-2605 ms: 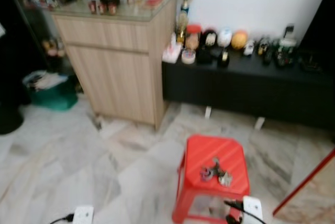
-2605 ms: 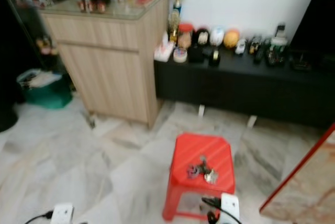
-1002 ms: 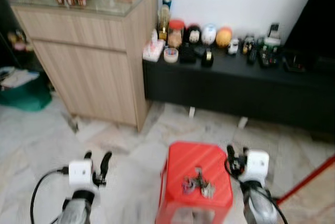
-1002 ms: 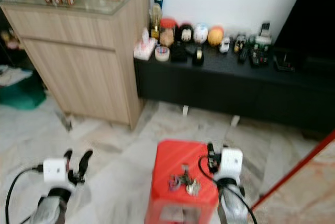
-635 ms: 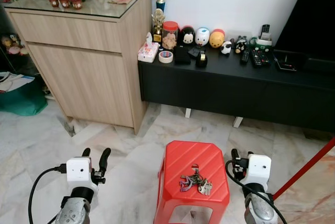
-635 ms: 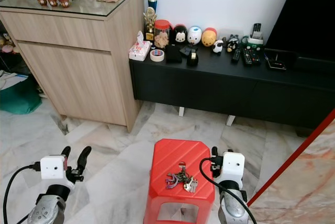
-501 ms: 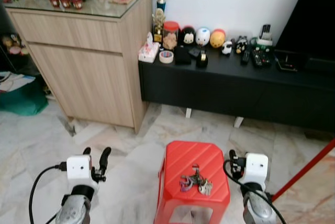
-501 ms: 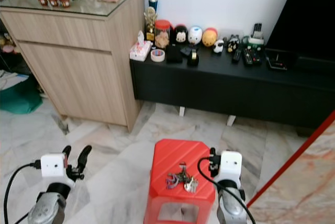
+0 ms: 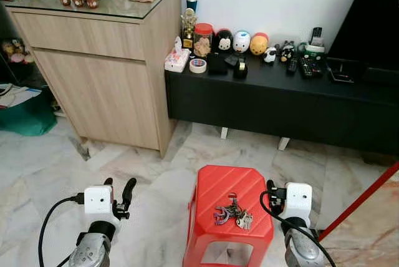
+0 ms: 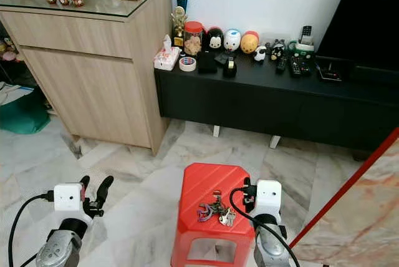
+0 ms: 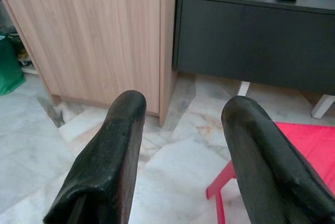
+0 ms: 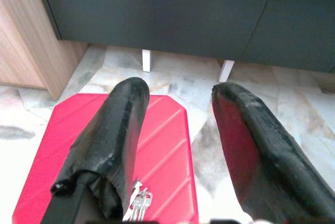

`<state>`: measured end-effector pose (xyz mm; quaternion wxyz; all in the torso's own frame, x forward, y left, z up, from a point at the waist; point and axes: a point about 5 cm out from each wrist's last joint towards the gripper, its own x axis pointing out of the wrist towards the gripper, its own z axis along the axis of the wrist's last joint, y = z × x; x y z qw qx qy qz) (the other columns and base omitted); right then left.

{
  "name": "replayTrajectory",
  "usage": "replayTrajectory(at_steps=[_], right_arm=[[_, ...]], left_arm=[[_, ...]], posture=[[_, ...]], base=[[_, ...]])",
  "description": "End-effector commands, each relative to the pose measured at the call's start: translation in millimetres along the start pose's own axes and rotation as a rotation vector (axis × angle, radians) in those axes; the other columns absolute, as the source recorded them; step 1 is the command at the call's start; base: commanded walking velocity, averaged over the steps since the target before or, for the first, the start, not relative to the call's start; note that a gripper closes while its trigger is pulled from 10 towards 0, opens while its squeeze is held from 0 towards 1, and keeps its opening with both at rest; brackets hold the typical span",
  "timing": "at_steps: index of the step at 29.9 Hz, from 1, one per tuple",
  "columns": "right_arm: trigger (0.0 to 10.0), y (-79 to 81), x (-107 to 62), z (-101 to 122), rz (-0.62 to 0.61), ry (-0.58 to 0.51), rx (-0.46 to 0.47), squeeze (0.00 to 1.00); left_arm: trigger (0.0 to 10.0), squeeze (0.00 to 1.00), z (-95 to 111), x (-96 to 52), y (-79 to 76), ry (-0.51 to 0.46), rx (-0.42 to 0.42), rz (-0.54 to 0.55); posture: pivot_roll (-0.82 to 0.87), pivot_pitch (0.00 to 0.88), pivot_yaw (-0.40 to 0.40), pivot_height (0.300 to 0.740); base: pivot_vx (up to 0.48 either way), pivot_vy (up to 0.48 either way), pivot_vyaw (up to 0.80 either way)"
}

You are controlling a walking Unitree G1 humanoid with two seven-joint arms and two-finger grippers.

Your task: Hang keys on a hook

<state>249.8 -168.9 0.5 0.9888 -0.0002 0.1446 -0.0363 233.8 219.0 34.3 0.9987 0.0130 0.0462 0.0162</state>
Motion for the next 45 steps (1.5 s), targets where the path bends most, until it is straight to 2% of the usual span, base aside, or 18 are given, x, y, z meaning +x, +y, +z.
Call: replayTrajectory(at_steps=[1,8,22,23,28,39,45], right_arm=[[10.0,-0.2,2.4,5,0.001,-0.008,0.003,0.00],[10.0,1.6,5.4,2,0.006,0.021,0.011,0.00],[10.0,5.0,9.6,5,0.025,0.017,0.027,0.00],[10.0,5.7,10.7,1,0.024,0.057,0.020,0.00],[10.0,6.5,10.5,2,0.040,0.029,0.022,0.00],[10.0,5.5,12.3,2,0.042,0.024,0.019,0.00],[10.0,5.4,12.5,0,0.046,0.024,0.017,0.00]], left_arm=[[10.0,0.00,-2,-1.3,0.6,0.015,0.006,-0.001],[10.0,0.00,-3,0.8,0.8,0.041,0.012,-0.006],[10.0,0.00,-3,1.6,0.0,0.051,0.030,-0.021],[10.0,0.00,-3,1.5,0.1,0.052,0.029,-0.020],[10.0,0.00,-3,1.5,0.8,0.055,0.030,-0.019],[10.0,0.00,-2,3.6,0.4,0.057,0.029,-0.018],[10.0,0.00,-3,4.7,-0.3,0.062,0.022,-0.023]], posture=[[0.03,0.000,-0.054,0.687],[0.03,0.000,-0.051,0.658],[0.04,0.000,-0.055,0.658],[0.04,0.000,-0.054,0.645],[0.04,0.000,-0.053,0.617],[0.05,0.000,-0.052,0.617],[0.05,0.000,-0.050,0.617]], base=[[0.000,0.000,0.00],[0.000,0.000,0.00],[0.000,0.000,0.00],[0.000,0.000,0.00],[0.000,0.000,0.00],[0.000,0.000,0.00],[0.000,0.000,0.76]])
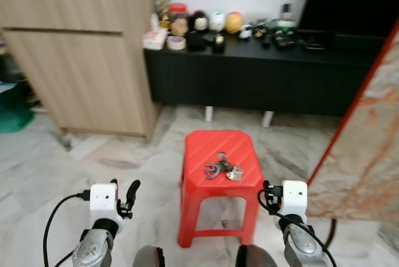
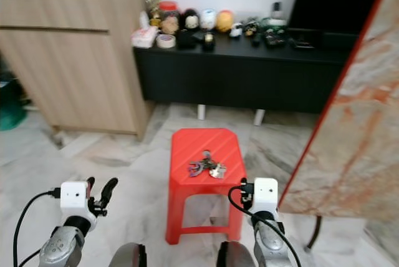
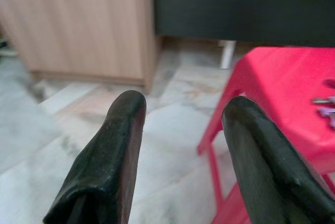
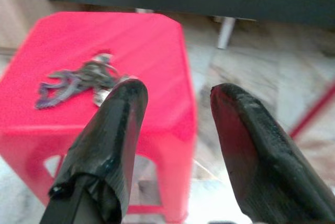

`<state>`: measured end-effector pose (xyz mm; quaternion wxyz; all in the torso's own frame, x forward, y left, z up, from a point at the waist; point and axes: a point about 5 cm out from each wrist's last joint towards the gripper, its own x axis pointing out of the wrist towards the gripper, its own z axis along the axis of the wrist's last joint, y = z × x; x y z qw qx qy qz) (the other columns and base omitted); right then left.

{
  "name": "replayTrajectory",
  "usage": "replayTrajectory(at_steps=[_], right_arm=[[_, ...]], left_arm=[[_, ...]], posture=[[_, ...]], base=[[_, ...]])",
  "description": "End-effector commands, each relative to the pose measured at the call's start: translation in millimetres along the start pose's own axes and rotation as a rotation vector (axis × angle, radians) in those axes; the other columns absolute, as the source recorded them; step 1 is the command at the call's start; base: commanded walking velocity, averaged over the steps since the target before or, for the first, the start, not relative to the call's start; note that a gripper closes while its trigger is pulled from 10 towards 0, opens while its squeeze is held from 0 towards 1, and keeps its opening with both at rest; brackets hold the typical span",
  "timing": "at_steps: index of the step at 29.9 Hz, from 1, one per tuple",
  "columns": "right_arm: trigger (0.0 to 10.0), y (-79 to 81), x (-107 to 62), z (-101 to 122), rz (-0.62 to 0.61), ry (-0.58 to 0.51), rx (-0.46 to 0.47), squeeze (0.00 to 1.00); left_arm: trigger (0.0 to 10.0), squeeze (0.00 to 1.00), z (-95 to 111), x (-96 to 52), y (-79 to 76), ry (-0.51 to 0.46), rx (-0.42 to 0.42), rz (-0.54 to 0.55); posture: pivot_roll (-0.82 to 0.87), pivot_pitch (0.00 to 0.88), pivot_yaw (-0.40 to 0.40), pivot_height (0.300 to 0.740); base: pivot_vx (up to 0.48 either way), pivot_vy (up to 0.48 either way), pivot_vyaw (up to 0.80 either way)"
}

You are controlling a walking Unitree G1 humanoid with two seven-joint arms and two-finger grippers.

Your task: Hang keys on a hook

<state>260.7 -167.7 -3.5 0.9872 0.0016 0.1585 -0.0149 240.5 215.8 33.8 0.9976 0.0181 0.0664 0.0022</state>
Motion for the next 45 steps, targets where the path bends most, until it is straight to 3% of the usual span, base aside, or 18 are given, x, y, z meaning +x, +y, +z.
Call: replayTrajectory(at_steps=[1,11,18,23,25,45], right_arm=[[10.0,3.8,1.3,0.6,0.009,-0.003,0.024,0.00],[10.0,8.0,2.8,-1.3,0.032,0.007,0.053,0.00],[10.0,9.3,3.5,-1.7,0.042,0.011,0.047,0.00],[10.0,10.1,3.1,-2.2,0.050,0.005,0.039,0.00],[10.0,8.6,3.1,-3.9,0.032,0.019,0.067,0.00],[10.0,12.2,4.8,-3.8,0.053,0.023,0.044,0.00]], left_arm=[[10.0,0.00,-3.1,-1.7,3.0,0.025,0.011,0.006],[10.0,0.00,-3.2,0.2,2.9,0.029,0.014,-0.002],[10.0,0.00,-3.5,0.5,3.0,0.032,0.017,-0.003],[10.0,0.00,-3.8,0.8,2.9,0.032,0.021,-0.005],[10.0,0.00,-3.7,1.0,2.8,0.032,0.022,-0.005],[10.0,0.00,-4.7,2.8,-2.1,0.034,0.025,-0.015]], posture=[[0.05,0.000,-0.049,0.617],[0.05,0.000,-0.046,0.617],[0.05,0.000,-0.045,0.617],[0.05,0.000,-0.045,0.617],[0.05,0.000,-0.045,0.617],[0.04,0.000,-0.046,0.617]], base=[[0.000,0.000,0.80],[0.000,0.000,0.18],[0.254,0.000,0.00],[0.300,0.000,0.79],[0.304,0.000,0.00],[0.295,0.000,0.00]])
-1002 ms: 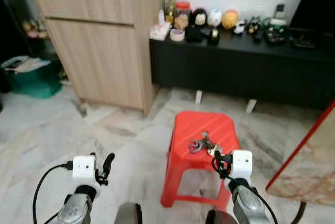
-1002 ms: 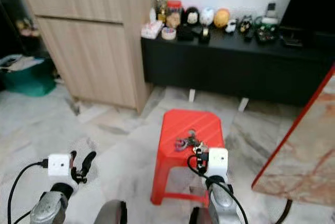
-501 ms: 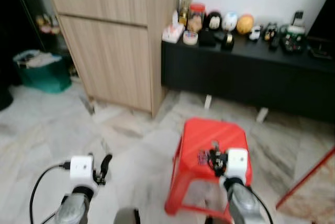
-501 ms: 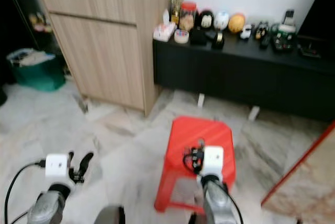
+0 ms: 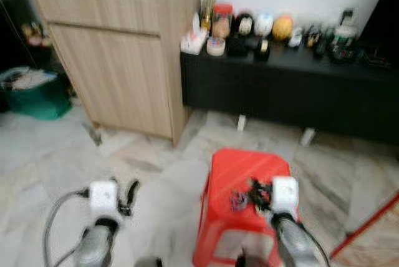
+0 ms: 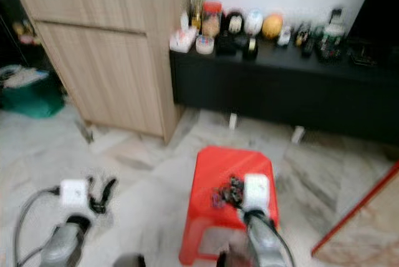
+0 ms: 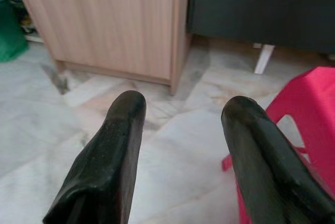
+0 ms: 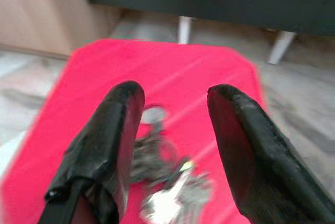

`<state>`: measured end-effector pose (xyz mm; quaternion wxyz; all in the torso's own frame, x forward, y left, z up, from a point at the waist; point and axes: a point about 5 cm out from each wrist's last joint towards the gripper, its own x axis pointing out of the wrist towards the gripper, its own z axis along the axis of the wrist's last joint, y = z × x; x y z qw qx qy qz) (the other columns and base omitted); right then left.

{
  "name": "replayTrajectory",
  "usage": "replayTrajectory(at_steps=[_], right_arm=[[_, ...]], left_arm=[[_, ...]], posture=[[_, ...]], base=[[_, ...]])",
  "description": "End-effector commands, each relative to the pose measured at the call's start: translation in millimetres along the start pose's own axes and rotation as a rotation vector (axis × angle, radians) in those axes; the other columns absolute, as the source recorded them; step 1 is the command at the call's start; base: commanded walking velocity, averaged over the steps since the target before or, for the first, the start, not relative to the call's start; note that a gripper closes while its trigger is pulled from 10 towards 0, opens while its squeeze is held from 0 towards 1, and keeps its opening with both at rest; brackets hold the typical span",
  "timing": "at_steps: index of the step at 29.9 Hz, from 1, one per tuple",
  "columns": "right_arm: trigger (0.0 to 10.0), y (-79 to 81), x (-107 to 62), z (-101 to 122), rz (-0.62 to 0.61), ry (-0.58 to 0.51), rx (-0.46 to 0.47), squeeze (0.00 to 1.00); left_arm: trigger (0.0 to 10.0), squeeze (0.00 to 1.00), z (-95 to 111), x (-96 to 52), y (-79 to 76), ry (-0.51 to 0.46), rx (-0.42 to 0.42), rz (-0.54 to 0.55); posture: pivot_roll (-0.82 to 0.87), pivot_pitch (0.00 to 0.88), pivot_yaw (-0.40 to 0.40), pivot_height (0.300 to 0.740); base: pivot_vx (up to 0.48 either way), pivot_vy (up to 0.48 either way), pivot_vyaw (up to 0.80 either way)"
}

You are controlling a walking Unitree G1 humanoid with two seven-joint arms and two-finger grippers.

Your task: Hang keys on a hook

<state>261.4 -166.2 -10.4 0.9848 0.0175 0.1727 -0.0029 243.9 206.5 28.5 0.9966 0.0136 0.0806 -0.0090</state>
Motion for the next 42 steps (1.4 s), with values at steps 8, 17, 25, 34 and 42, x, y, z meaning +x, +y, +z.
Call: replayTrajectory(at_steps=[8,17,25,34,42], right_arm=[[10.0,11.0,0.8,-4,0.037,0.034,0.004,0.00],[10.0,14.8,-3.3,-27,0.134,0.215,-0.026,0.00],[10.0,17.5,-1.4,-33,0.207,0.326,-0.088,0.00],[10.0,21.9,4.2,-29,0.213,0.346,-0.077,0.00],[10.0,26.9,7.2,-26,0.223,0.349,-0.085,0.00]], left_arm=[[10.0,0.00,-2,-1.7,7.3,0.012,0.046,0.011],[10.0,0.00,-5,-1.6,8.0,0.028,0.051,0.014],[10.0,0.00,-9,-2.3,7.9,0.037,0.056,0.018],[10.0,0.00,-7,-1.3,9.3,0.034,0.061,0.018],[10.0,0.00,-3,4.9,6.5,0.022,0.067,0.001]], posture=[[0.04,0.000,-0.044,0.617],[0.04,0.000,-0.039,0.617],[0.05,0.000,-0.036,0.617],[0.06,0.000,-0.031,0.617],[0.06,0.005,-0.025,0.617]], base=[[0.100,0.000,0.00],[0.000,0.000,0.00],[0.000,0.000,0.00],[0.000,0.000,0.00],[0.000,0.000,0.00]])
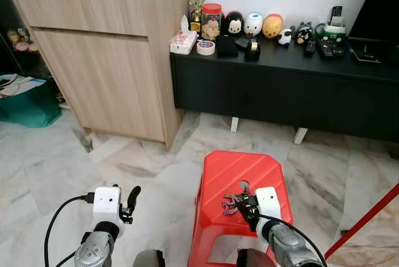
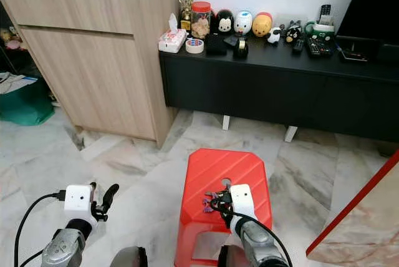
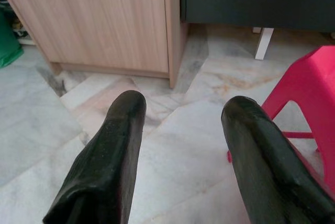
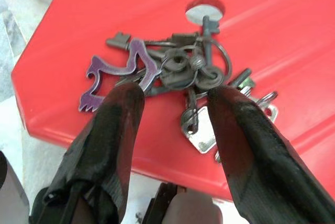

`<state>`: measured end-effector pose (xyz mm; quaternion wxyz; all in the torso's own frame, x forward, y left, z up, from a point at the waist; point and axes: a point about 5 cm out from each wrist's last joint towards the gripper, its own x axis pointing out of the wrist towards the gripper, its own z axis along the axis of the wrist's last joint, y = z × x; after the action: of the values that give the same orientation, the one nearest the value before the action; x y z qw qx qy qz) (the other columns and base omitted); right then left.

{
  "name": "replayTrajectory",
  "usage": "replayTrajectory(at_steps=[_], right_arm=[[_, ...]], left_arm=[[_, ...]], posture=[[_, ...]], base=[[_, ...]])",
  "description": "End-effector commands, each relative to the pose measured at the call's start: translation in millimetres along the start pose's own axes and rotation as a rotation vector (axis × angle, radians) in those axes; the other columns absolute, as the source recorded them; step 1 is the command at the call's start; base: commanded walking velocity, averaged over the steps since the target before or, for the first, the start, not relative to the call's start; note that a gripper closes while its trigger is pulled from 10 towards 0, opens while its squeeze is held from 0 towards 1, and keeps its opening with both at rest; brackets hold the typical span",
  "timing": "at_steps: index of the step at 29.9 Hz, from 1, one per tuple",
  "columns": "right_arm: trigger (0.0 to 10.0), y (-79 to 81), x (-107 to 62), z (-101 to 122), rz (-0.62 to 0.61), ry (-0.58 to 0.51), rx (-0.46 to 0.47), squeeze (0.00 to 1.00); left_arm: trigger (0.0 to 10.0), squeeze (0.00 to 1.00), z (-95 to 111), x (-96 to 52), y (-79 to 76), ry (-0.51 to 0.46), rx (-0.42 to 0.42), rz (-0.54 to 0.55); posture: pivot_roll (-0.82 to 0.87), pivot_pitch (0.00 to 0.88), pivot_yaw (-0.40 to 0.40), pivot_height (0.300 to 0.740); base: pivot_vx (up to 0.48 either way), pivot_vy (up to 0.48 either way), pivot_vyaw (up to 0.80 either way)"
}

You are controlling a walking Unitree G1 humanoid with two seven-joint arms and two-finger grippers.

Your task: Hang keys on a hook

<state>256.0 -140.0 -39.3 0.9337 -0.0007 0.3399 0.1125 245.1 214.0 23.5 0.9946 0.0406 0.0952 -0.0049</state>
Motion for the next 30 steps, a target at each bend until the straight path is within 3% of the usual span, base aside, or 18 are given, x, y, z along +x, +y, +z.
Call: replayTrajectory(at_steps=[1,7,20,21,23,24,25,26,27,28,29,30], right_arm=[[10.0,2.0,1.7,4,0.006,-0.001,-0.014,0.00],[10.0,2.4,2.1,3,-0.005,0.013,-0.019,0.00],[10.0,0.2,2.6,4,-0.048,0.012,0.027,0.00],[5.3,0.2,2.7,4,-0.049,0.010,0.031,0.00],[5.3,0.3,2.9,5,-0.051,0.008,0.036,0.00],[2.5,0.4,3.0,5,-0.053,0.008,0.037,0.00],[2.0,0.4,3.2,5,-0.055,0.008,0.037,0.00],[2.0,0.4,3.3,6,-0.057,0.008,0.036,0.00],[3.5,0.4,3.5,6,-0.063,0.010,0.036,0.00],[3.5,0.3,3.6,6,-0.069,0.011,0.039,0.00],[10.0,0.1,3.7,6,-0.076,0.011,0.049,0.00],[10.0,-0.1,3.8,7,-0.077,0.010,0.053,0.00]], left_arm=[[10.0,0.00,4,4.0,-0.7,-0.011,0.015,-0.013],[10.0,0.00,11,9.0,-0.5,-0.032,0.016,-0.015],[10.0,0.00,9,0.3,4.1,-0.030,0.029,-0.012],[10.0,0.00,9,0.3,4.6,-0.031,0.030,-0.013],[10.0,0.00,10,0.1,5.4,-0.032,0.032,-0.013],[10.0,0.00,10,-0.2,5.8,-0.032,0.033,-0.013],[10.0,0.00,10,-0.5,6.0,-0.031,0.036,-0.014],[10.0,0.00,10,-0.6,6.2,-0.031,0.037,-0.014],[10.0,0.00,10,-1.1,6.7,-0.031,0.042,-0.014],[10.0,0.00,11,-1.5,7.2,-0.032,0.045,-0.013],[10.0,0.00,12,-1.4,7.4,-0.037,0.044,-0.013],[10.0,0.00,14,-1.1,7.1,-0.040,0.042,-0.014]], posture=[[0.06,0.008,-0.024,0.617],[0.07,0.022,-0.021,0.617],[0.08,0.055,-0.015,0.617],[0.08,0.056,-0.014,0.617],[0.09,0.059,-0.011,0.617],[0.09,0.062,-0.009,0.617],[0.09,0.063,-0.007,0.617],[0.09,0.063,-0.007,0.617],[0.09,0.067,-0.003,0.617],[0.09,0.068,-0.003,0.617],[0.09,0.073,-0.001,0.617],[0.09,0.073,-0.001,0.617]], base=[[0.000,0.000,0.00],[0.000,0.000,0.00],[0.000,0.000,0.00],[0.000,0.000,0.00],[0.000,0.000,0.00],[0.000,0.000,0.00],[0.000,0.000,0.00],[0.000,0.000,0.00],[0.000,0.000,0.00],[0.000,0.000,0.00],[0.000,0.000,0.00],[0.000,0.000,0.00]])
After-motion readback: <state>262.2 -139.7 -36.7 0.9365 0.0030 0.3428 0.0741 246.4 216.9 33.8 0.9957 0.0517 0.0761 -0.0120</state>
